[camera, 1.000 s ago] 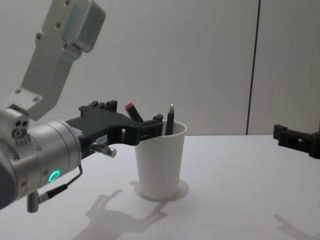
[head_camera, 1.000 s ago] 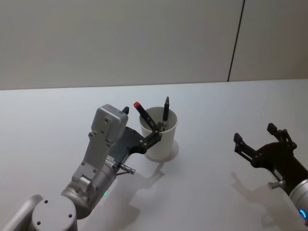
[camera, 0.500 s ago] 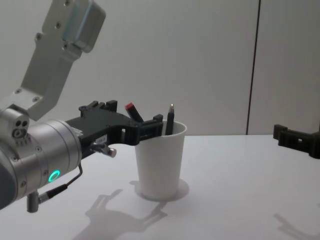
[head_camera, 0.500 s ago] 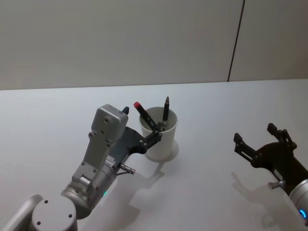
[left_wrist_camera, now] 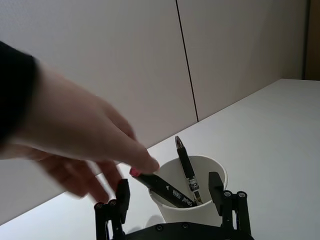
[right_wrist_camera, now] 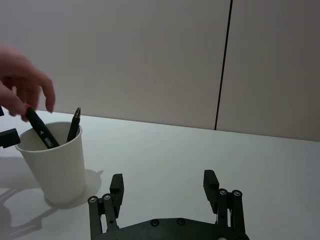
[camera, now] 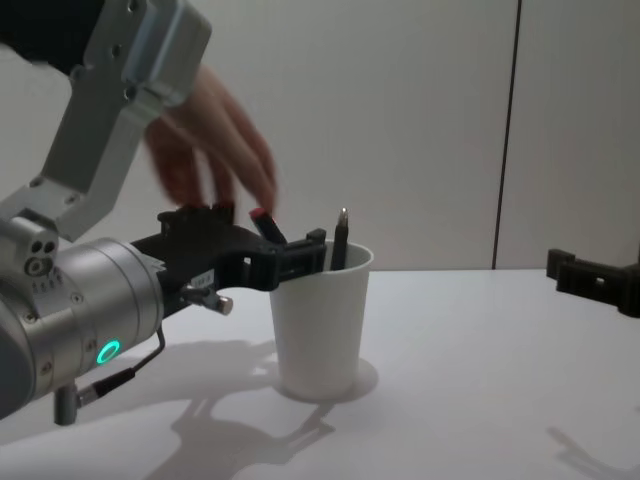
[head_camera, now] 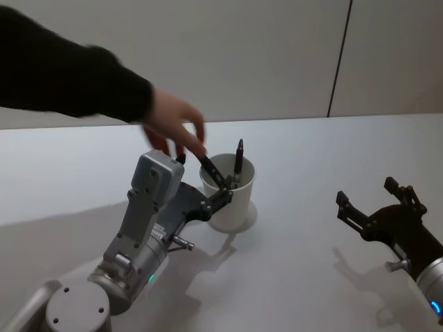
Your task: Place the pen into the pen holder.
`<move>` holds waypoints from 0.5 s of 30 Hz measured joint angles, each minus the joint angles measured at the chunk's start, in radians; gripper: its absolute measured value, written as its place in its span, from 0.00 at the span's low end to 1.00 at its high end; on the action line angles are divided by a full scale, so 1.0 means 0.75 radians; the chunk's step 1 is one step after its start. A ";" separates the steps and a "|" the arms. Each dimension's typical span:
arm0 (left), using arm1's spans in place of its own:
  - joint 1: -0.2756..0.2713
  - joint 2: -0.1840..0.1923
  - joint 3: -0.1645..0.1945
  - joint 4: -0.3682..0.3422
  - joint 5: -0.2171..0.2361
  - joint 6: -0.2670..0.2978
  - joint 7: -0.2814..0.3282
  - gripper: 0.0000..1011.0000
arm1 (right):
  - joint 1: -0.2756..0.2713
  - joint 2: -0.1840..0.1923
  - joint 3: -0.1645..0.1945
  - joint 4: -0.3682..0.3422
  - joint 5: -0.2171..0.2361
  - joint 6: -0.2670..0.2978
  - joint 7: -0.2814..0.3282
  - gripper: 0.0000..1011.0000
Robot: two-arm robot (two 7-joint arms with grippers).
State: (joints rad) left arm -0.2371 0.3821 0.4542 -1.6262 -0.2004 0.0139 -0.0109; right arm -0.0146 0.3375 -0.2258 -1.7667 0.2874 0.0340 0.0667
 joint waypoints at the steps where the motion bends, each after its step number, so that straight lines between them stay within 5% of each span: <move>1: 0.000 0.000 0.000 0.000 0.000 0.000 0.000 0.99 | 0.000 0.000 0.000 0.000 0.000 0.000 0.000 0.99; 15: 0.000 0.000 0.000 0.000 0.000 0.000 0.000 0.99 | 0.000 0.000 0.000 0.000 0.000 0.000 0.000 0.99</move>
State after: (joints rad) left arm -0.2371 0.3821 0.4543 -1.6262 -0.2004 0.0139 -0.0109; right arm -0.0147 0.3375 -0.2259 -1.7667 0.2873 0.0340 0.0667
